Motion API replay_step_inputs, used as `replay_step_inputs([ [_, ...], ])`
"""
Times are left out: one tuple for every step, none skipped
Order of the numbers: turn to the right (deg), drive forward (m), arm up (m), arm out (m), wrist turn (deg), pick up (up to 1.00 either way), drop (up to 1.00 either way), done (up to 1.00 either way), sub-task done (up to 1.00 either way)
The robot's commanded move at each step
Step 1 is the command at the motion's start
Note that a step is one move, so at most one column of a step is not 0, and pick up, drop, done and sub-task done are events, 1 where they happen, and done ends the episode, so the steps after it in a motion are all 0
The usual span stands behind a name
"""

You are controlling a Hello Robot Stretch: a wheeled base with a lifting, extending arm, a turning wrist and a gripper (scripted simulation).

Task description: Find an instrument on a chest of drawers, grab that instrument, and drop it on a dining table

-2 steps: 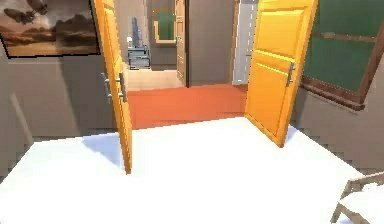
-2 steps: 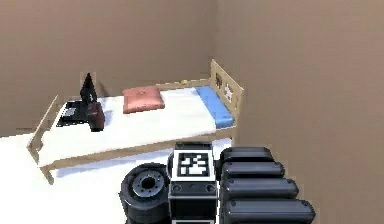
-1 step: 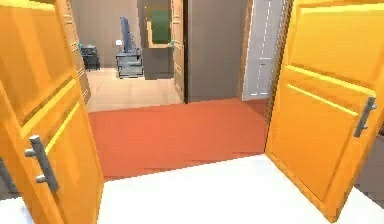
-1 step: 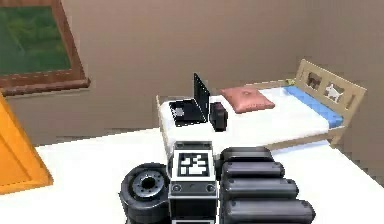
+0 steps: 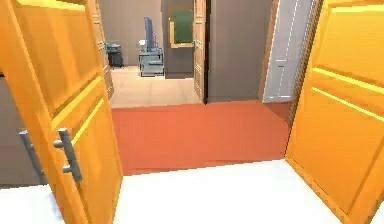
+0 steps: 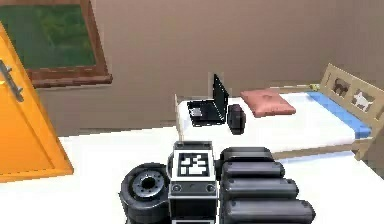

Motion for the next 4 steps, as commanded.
replay_step_inputs([
  [0.0,0.35,0.0,0.0,0.0,0.0,0.0,0.0,0.0],
  [0.0,0.35,0.0,0.0,0.0,0.0,0.0,0.0,0.0],
  [-9.0,0.0,0.0,0.0,0.0,0.0,0.0,0.0,0.0],
  [0.0,1.0,0.0,0.0,0.0,0.0,0.0,0.0,0.0],
])
